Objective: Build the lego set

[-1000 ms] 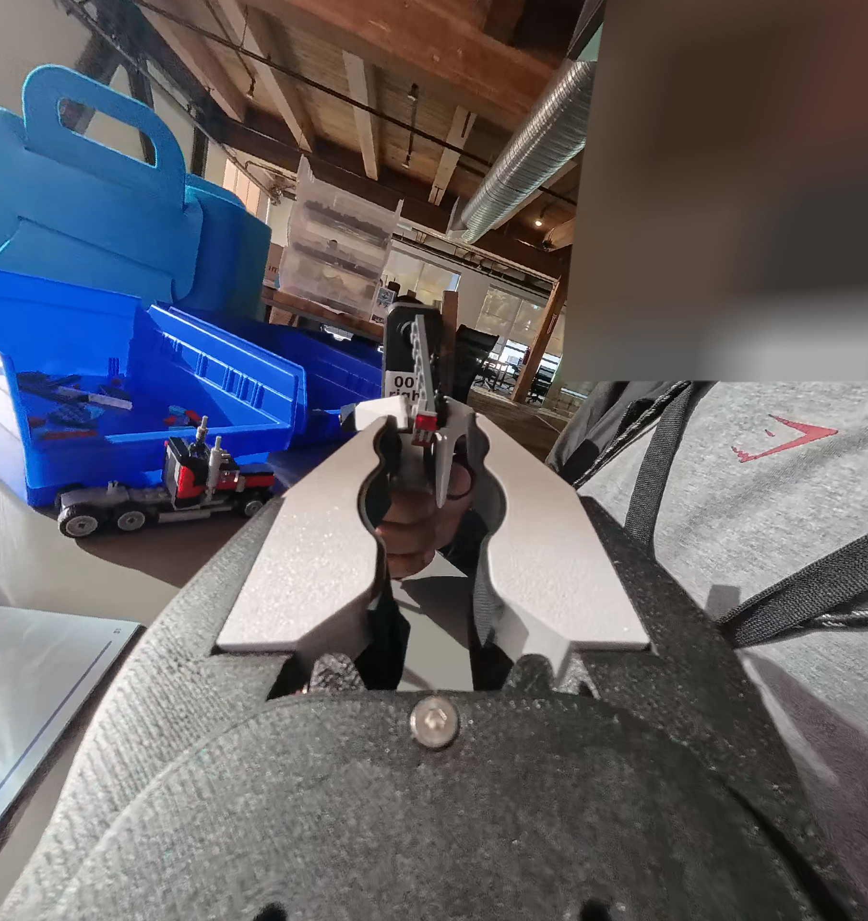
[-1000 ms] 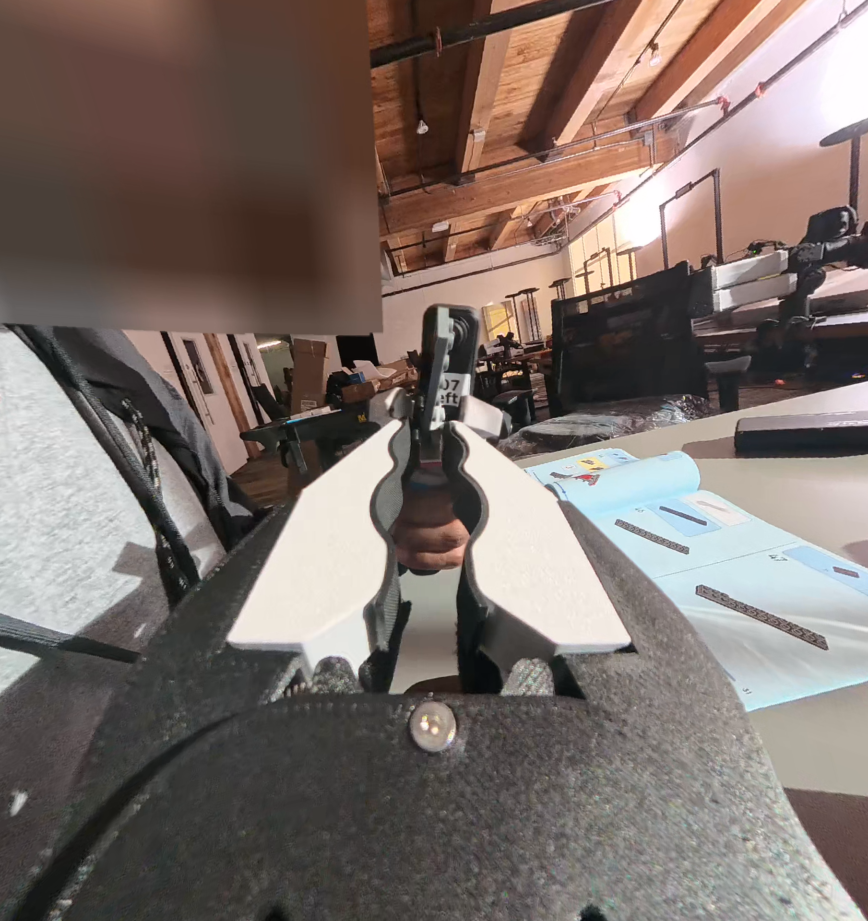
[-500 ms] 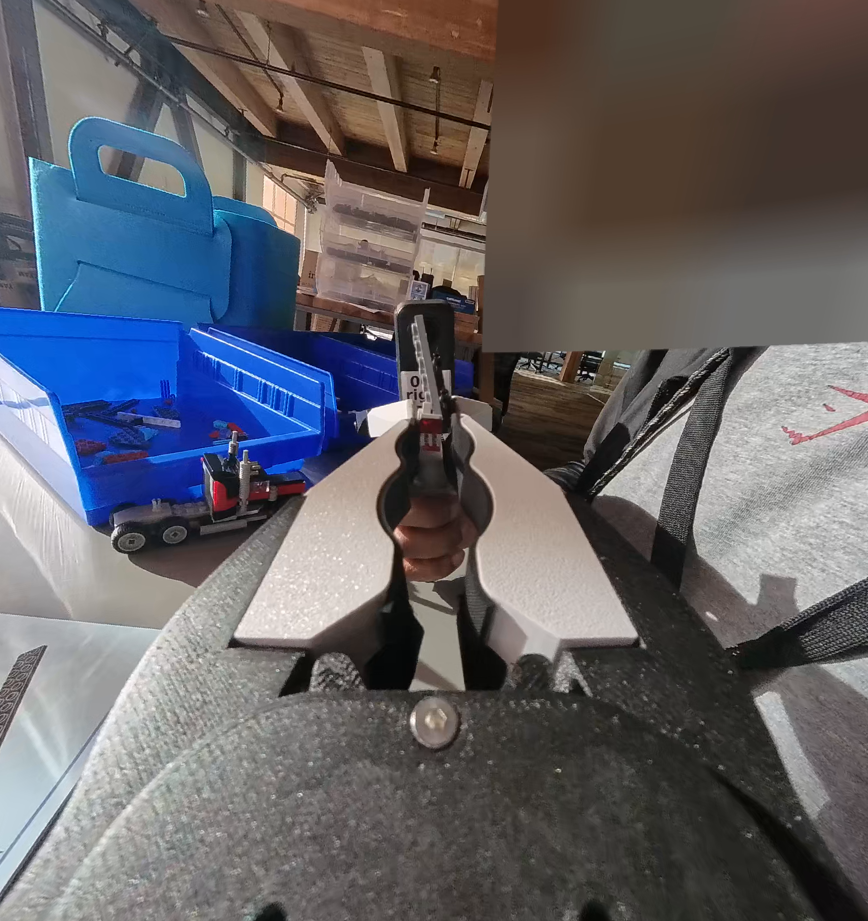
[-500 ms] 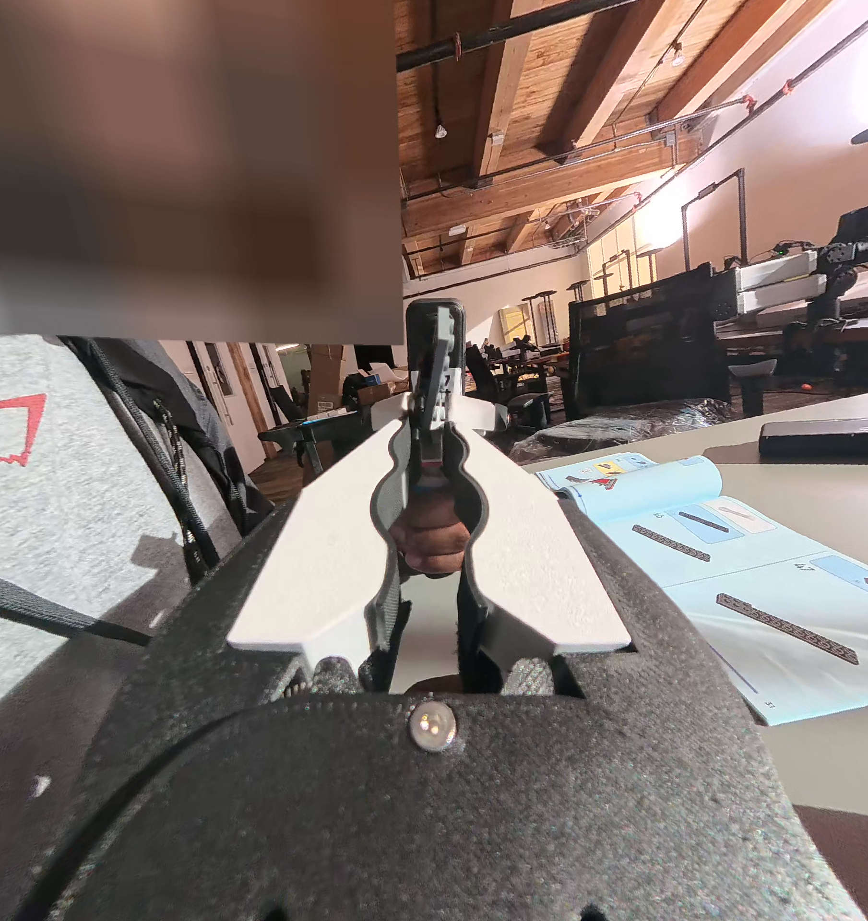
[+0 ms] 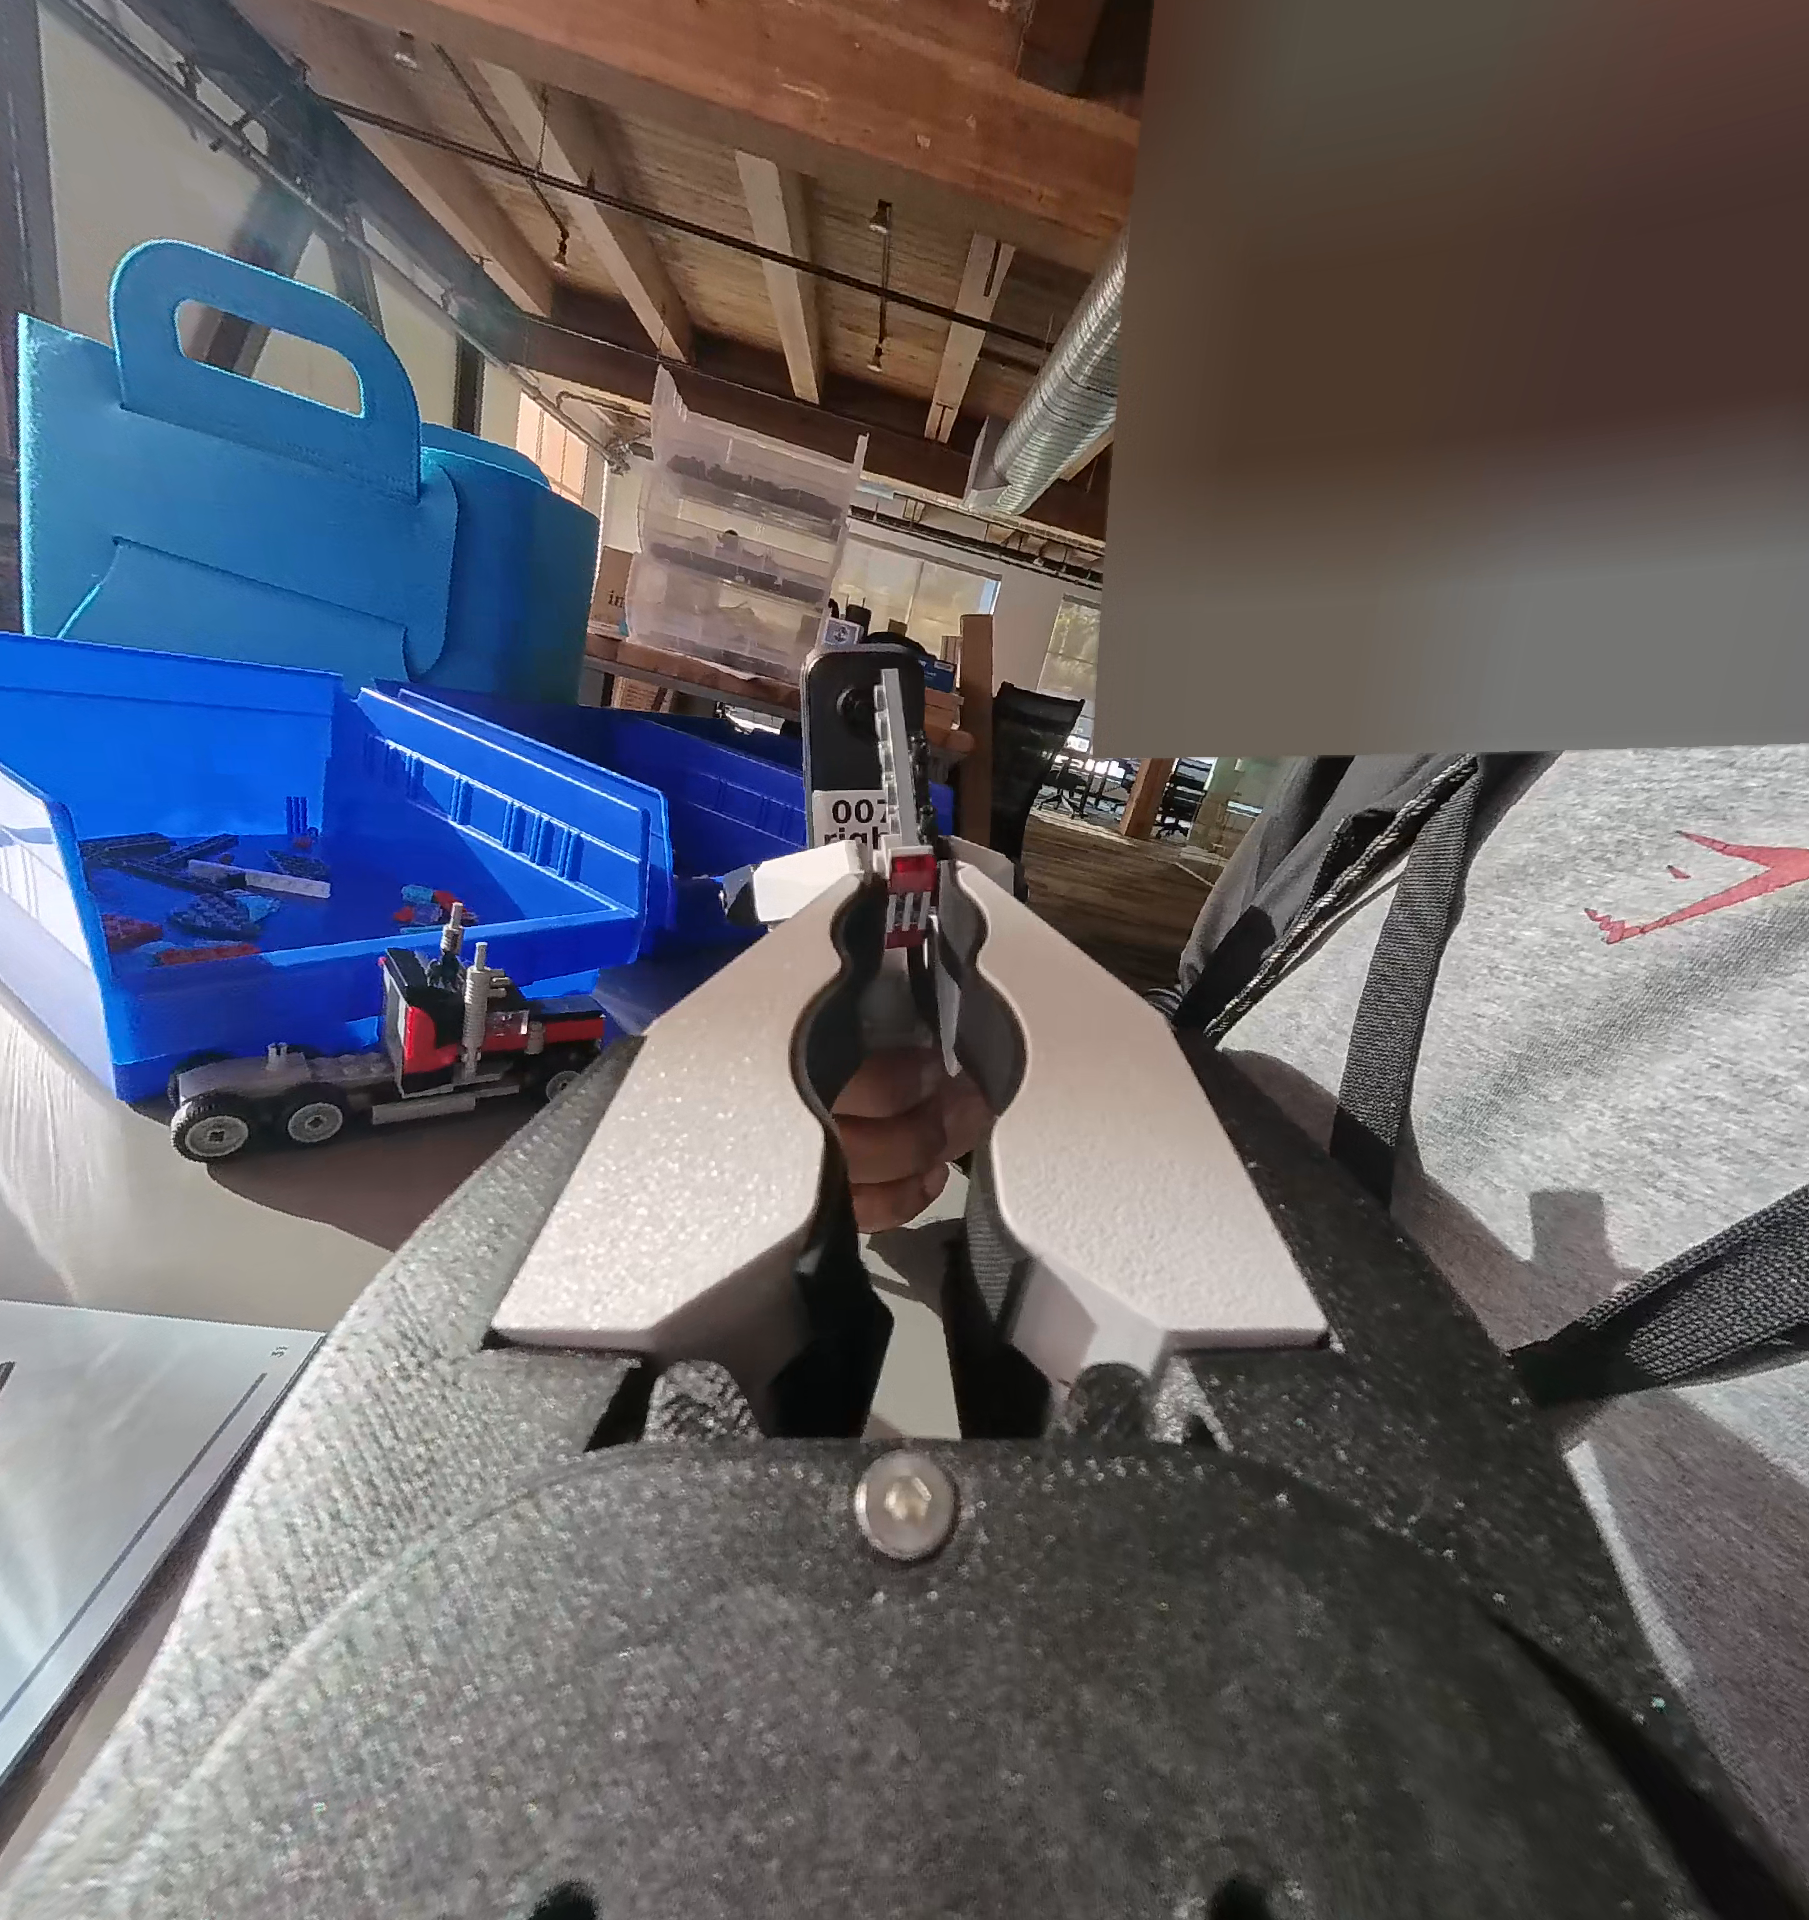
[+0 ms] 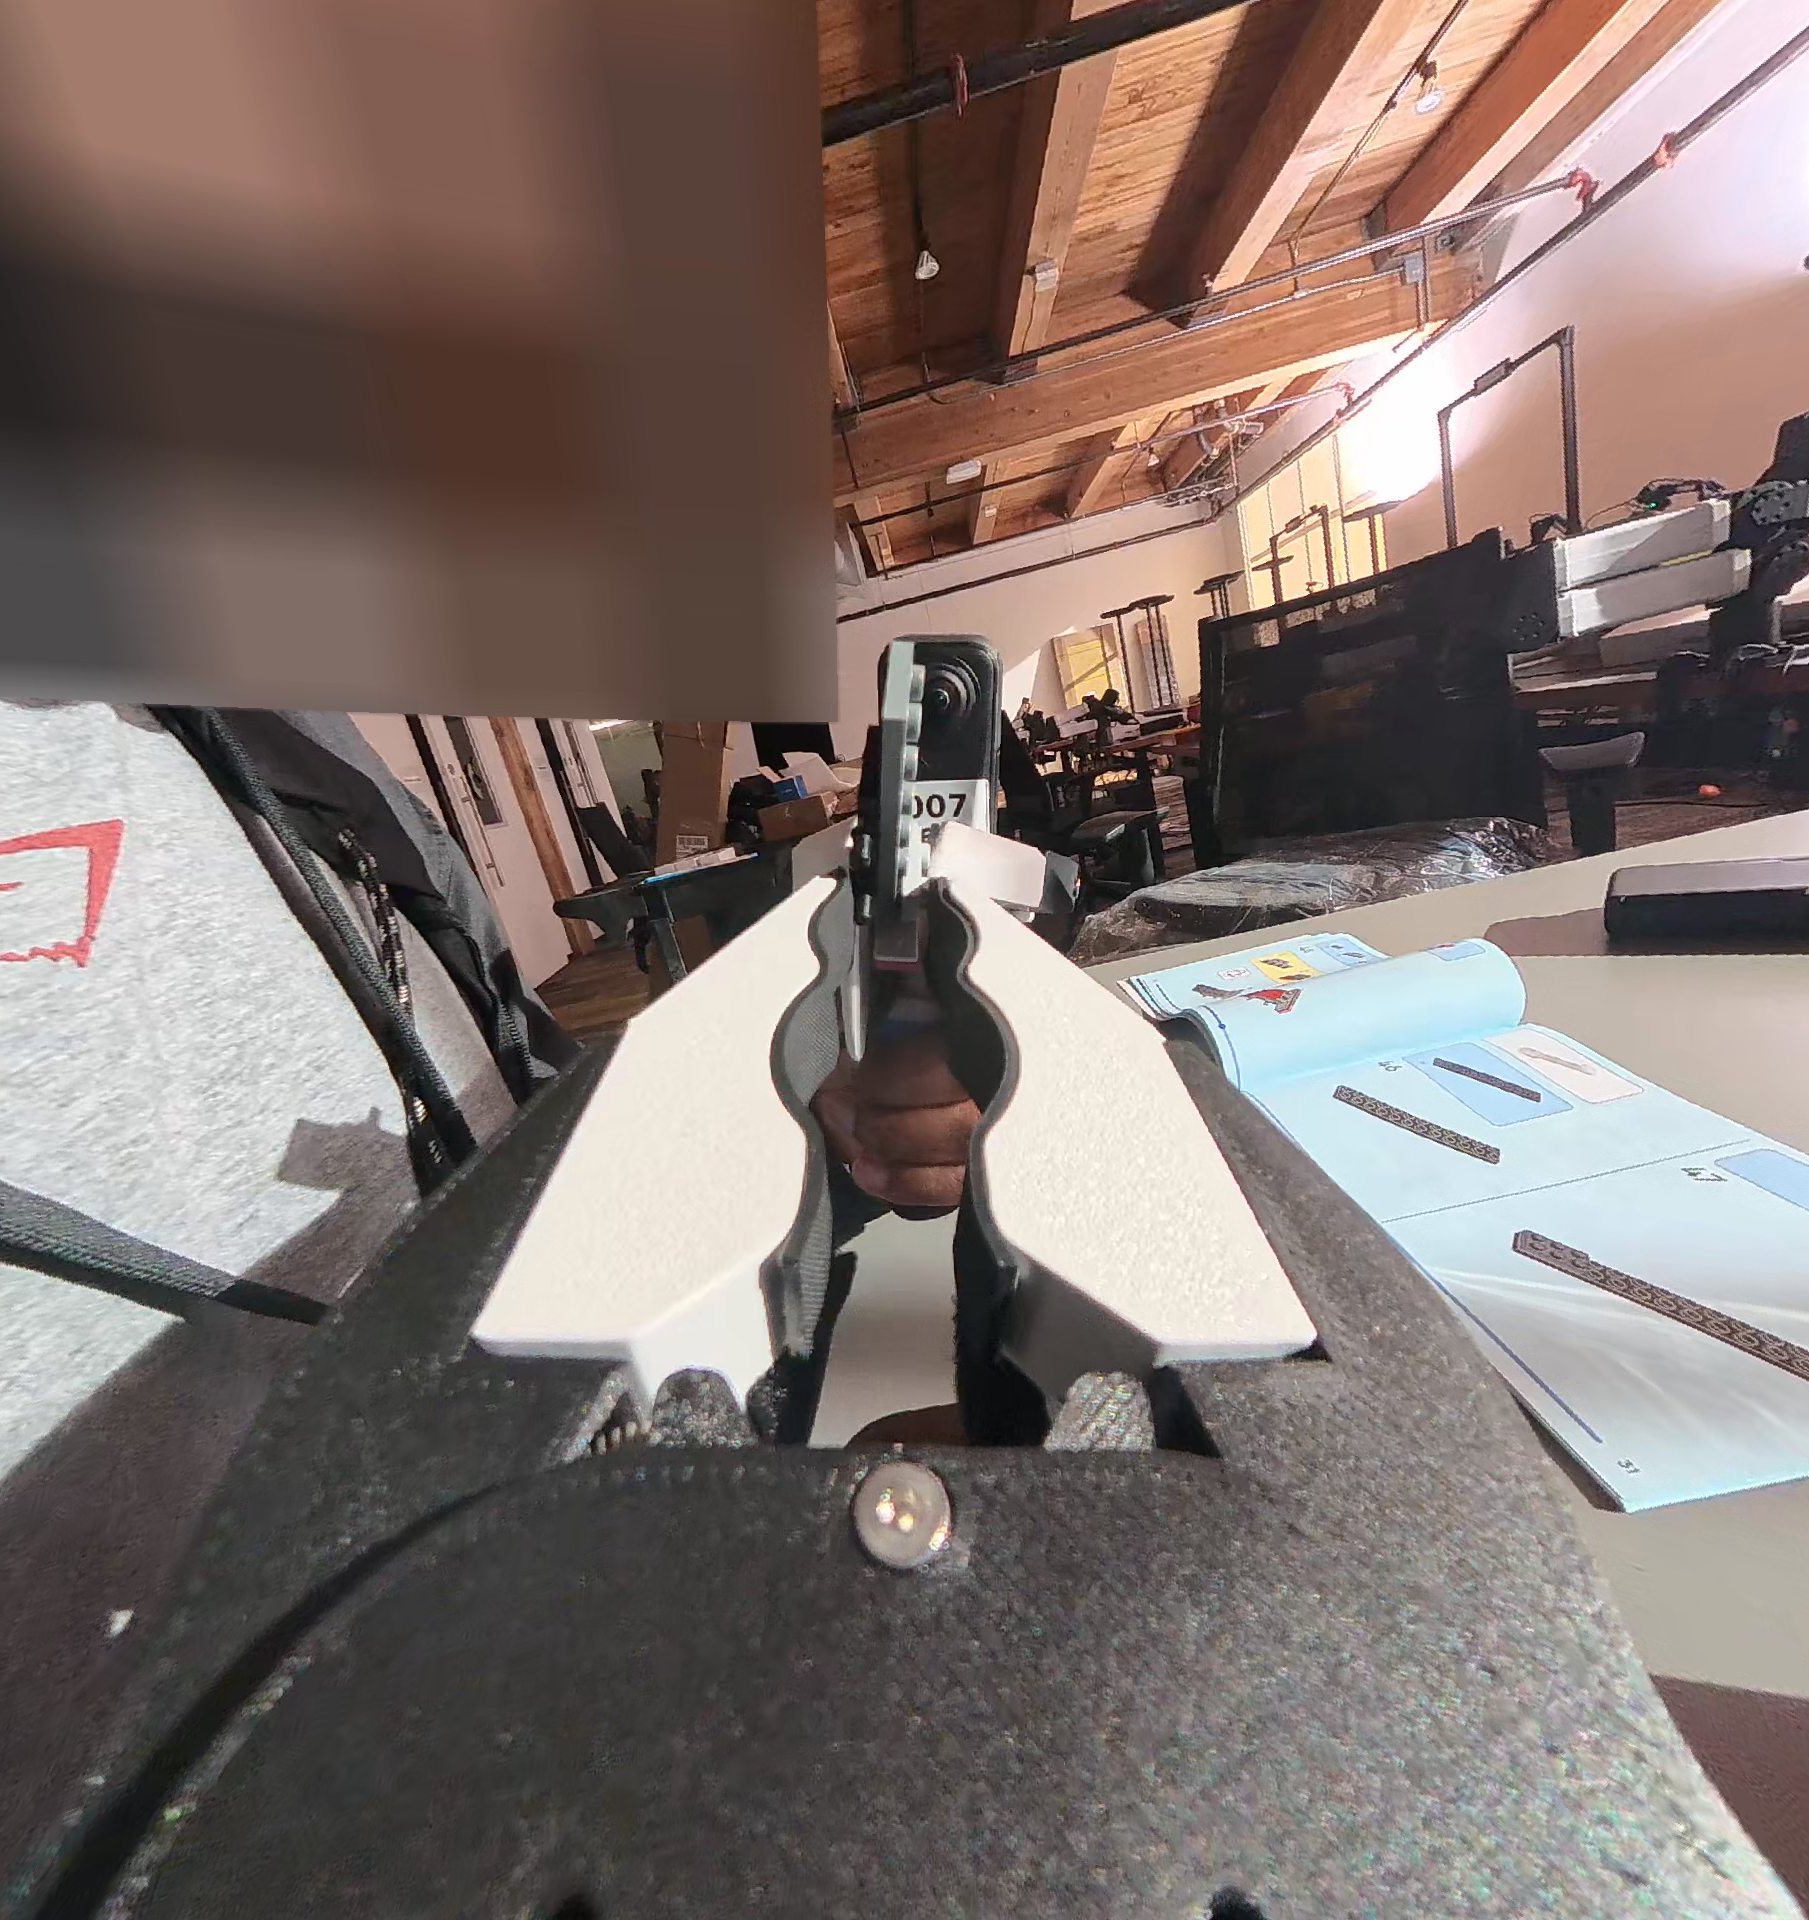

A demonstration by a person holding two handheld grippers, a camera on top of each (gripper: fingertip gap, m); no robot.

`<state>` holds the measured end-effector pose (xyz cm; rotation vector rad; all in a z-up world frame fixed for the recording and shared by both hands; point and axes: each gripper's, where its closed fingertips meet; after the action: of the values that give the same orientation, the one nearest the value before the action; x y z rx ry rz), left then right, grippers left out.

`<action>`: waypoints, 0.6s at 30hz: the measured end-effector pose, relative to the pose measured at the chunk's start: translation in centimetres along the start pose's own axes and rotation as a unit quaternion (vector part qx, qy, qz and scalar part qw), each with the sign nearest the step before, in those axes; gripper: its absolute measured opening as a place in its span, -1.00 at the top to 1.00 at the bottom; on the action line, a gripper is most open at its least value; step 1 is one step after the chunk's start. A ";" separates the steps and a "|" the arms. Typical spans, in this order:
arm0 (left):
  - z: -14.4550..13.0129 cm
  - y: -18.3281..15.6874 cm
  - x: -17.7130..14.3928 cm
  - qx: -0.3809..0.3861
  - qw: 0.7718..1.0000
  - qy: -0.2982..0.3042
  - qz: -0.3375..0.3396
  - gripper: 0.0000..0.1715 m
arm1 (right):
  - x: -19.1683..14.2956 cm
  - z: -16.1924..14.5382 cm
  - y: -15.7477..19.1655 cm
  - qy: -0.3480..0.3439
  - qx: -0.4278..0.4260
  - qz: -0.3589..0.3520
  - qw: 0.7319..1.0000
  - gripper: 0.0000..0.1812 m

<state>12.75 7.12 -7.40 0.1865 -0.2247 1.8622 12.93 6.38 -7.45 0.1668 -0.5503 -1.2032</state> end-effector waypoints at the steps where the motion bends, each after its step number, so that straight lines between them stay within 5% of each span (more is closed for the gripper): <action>1: 0.0 0.0 0.0 0.001 1.000 0.000 -0.001 0.87 | 0.0 0.0 0.0 0.000 -0.002 0.001 1.000 0.83; 18: -0.5 0.0 -0.2 0.032 0.999 0.015 0.004 0.83 | -0.1 -0.5 -0.5 0.022 -0.046 -0.024 0.998 0.84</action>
<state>12.83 7.04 -7.90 0.2016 -0.1466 1.8798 12.75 6.21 -8.09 0.1295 -0.4533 -1.2663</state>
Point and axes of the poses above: each gripper's, where its closed fingertips meet, x out along the fingers, z out of its top, y = z × x across the jaws, and after that the axes turned 11 degrees about x, right-handed
